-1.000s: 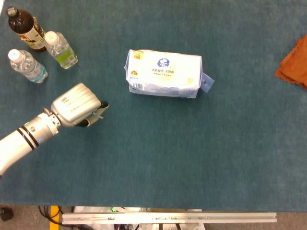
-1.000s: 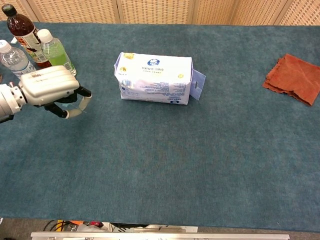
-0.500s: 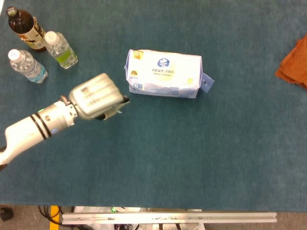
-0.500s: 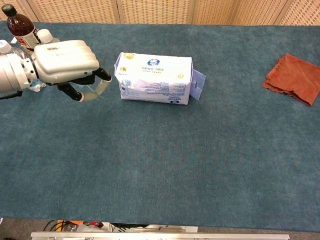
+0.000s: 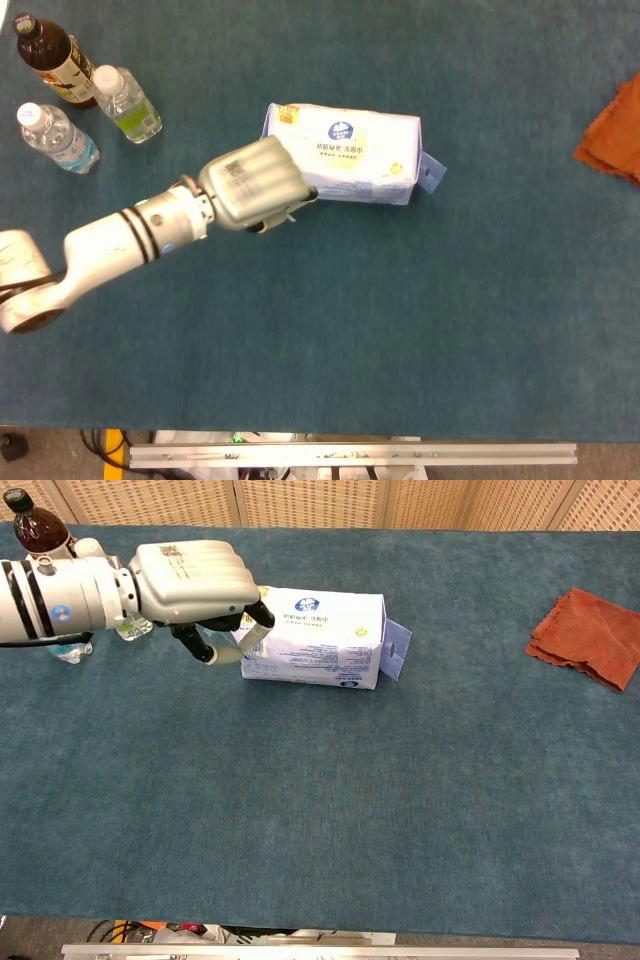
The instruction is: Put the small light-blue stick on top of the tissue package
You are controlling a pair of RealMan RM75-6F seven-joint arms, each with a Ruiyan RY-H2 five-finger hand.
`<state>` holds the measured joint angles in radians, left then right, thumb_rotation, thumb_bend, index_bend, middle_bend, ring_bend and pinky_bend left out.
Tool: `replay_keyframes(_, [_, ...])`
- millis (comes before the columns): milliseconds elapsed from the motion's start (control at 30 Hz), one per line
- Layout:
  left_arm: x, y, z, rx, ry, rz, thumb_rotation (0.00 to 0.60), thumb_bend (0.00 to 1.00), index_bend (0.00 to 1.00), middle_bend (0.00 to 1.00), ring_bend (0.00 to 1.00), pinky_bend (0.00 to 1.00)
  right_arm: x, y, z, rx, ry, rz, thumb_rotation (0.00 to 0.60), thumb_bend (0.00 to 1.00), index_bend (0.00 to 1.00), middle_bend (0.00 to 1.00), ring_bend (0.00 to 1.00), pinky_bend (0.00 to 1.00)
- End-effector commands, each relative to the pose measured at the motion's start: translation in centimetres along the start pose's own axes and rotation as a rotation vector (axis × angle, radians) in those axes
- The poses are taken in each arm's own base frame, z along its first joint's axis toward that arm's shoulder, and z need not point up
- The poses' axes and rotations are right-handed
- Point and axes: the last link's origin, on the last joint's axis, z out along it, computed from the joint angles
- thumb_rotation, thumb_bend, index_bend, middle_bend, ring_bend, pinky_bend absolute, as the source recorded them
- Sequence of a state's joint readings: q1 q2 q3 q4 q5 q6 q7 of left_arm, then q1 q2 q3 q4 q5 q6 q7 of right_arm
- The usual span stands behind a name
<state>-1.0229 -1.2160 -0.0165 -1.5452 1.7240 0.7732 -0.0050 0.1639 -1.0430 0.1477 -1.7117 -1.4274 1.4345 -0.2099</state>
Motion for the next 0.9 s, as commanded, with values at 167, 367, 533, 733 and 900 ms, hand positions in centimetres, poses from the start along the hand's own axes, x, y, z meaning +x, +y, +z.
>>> replay_keyframes(167, [1.0,-0.1,2.8,0.014,-0.015,-0.003,0.6,0.39,0.56,0.98,0.97,0.95,0.0,0.3,0.2,-0.003,0.002,0.005,0.6,0.43,0.23,0.35,0.26,0.39])
replay_keyframes(367, [1.3,-0.3,4.5,0.031,-0.023,-0.007,0.6,0.39,0.56,0.98,0.97,0.95,-0.1,0.6,0.1,-0.008,-0.002,0.009,0.6,0.43,0.23,0.35,0.26,0.39])
replay_keyframes(533, [1.5,-0.4,6.0,0.049,-0.031,-0.017,0.6,0.39,0.55,0.98,0.97,0.95,-0.1,0.7,-0.1,-0.013,0.001,0.012,0.6,0.43,0.23,0.35,0.26,0.39])
replay_keyframes(733, [1.3,-0.7,8.0,0.072,-0.068,-0.017,0.6,0.39,0.55,0.98,0.97,0.95,0.0,1.1,-0.6,-0.026,-0.001,0.015,0.6,0.43,0.23,0.35,0.26,0.39])
replay_keyframes(900, [0.9,-0.7,9.0,0.082,-0.097,-0.006,0.6,0.39,0.54,0.97,0.97,0.95,-0.1,1.2,-0.8,-0.032,-0.002,0.018,0.6,0.43,0.23,0.35,0.26,0.39])
